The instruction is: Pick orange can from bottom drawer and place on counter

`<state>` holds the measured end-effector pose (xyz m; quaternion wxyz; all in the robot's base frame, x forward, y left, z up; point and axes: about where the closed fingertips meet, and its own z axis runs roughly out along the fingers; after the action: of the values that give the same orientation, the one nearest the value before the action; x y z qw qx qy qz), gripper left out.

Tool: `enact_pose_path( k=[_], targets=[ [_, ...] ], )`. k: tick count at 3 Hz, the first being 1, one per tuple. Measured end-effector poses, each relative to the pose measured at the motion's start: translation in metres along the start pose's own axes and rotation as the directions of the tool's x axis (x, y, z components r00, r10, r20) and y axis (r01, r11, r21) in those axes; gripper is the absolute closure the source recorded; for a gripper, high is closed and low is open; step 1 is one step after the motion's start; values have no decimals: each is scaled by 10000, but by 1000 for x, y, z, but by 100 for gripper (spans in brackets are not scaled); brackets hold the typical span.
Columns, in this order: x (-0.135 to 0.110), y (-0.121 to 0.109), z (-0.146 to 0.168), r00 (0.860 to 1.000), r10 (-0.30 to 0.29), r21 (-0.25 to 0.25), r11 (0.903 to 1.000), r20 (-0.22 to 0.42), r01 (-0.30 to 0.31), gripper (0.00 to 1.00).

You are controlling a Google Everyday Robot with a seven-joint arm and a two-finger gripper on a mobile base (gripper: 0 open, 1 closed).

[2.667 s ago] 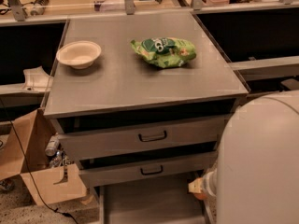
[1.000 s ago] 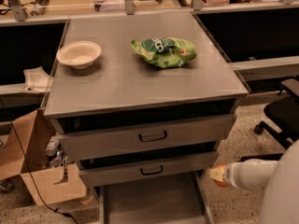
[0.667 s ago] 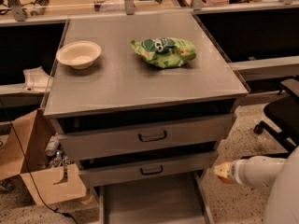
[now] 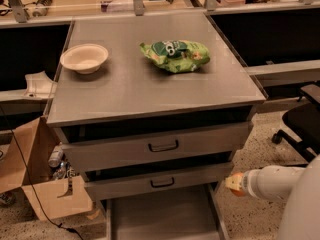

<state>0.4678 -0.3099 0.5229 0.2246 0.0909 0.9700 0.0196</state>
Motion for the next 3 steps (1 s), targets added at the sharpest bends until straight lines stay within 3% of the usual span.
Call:
enact_pose_path(
  k=[2,3],
  targets=[
    [-33,27,-59,9919,-736,-473,9958,1031,788,100],
    [-54,47,-112,9784,-894,-1039,9885,1864,1101,100]
  ],
)
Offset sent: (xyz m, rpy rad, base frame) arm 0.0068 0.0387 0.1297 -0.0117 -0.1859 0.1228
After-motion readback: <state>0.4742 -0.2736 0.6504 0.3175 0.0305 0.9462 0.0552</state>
